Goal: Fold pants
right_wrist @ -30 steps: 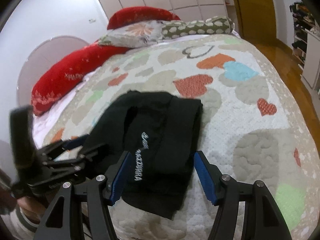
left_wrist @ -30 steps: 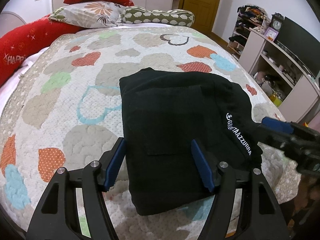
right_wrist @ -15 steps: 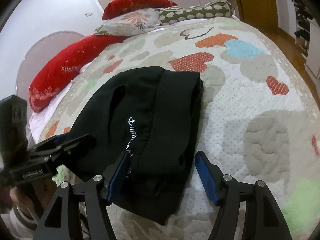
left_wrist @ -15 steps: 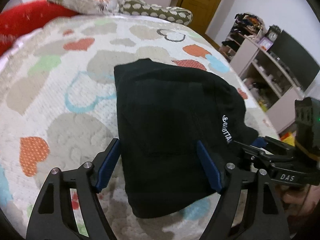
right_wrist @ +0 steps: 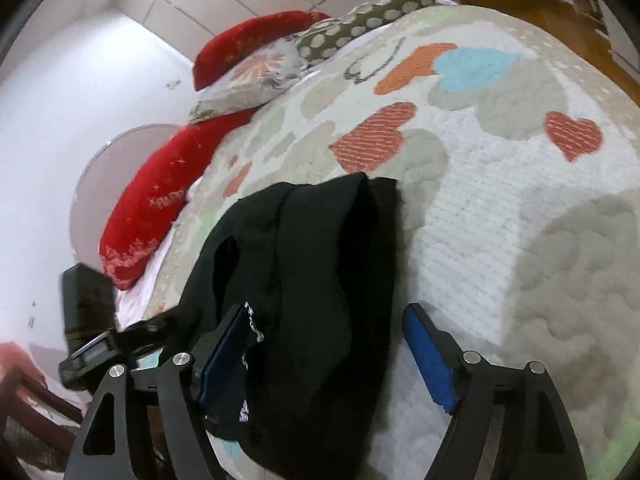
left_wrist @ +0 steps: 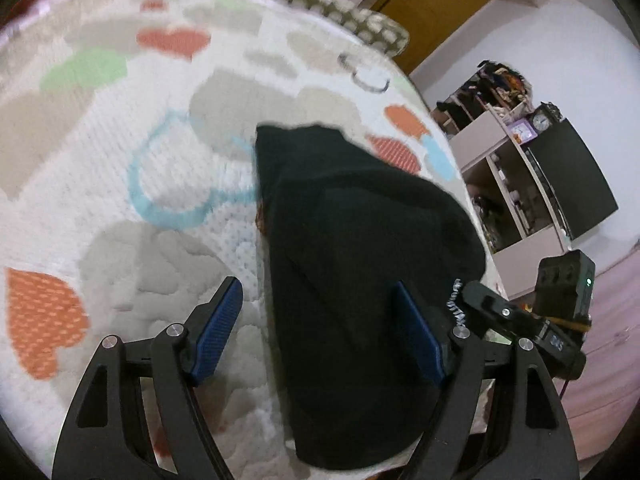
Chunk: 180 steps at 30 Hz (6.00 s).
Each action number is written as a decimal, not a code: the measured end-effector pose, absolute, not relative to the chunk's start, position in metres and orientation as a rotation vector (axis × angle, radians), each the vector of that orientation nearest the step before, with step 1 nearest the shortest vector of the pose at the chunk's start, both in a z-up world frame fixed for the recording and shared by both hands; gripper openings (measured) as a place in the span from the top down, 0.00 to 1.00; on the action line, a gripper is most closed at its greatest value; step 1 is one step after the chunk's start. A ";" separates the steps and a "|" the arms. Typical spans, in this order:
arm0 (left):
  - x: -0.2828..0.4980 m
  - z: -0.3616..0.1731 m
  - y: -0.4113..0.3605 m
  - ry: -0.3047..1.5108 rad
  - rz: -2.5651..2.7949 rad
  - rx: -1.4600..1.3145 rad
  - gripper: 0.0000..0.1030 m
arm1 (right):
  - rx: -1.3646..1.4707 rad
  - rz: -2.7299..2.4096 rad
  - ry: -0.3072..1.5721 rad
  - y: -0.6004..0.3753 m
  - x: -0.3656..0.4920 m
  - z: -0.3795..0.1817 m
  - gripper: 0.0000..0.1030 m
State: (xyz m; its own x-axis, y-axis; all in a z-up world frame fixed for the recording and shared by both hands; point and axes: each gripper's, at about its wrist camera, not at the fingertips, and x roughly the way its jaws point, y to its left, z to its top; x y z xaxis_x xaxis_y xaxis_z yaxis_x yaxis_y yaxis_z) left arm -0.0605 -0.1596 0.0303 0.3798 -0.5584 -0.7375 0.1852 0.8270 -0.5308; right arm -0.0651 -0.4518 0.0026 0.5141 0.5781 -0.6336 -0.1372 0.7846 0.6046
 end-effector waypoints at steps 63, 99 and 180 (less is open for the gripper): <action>-0.051 0.082 -0.069 0.852 -0.125 -0.146 0.54 | 0.159 0.575 0.816 -0.278 0.009 0.082 0.54; -0.073 0.078 -0.093 0.751 -0.026 -0.014 0.44 | -0.010 0.489 0.806 -0.266 -0.044 0.070 0.50; -0.107 0.099 -0.077 0.685 0.038 -0.042 0.44 | -0.045 0.508 0.846 -0.242 -0.060 0.071 0.47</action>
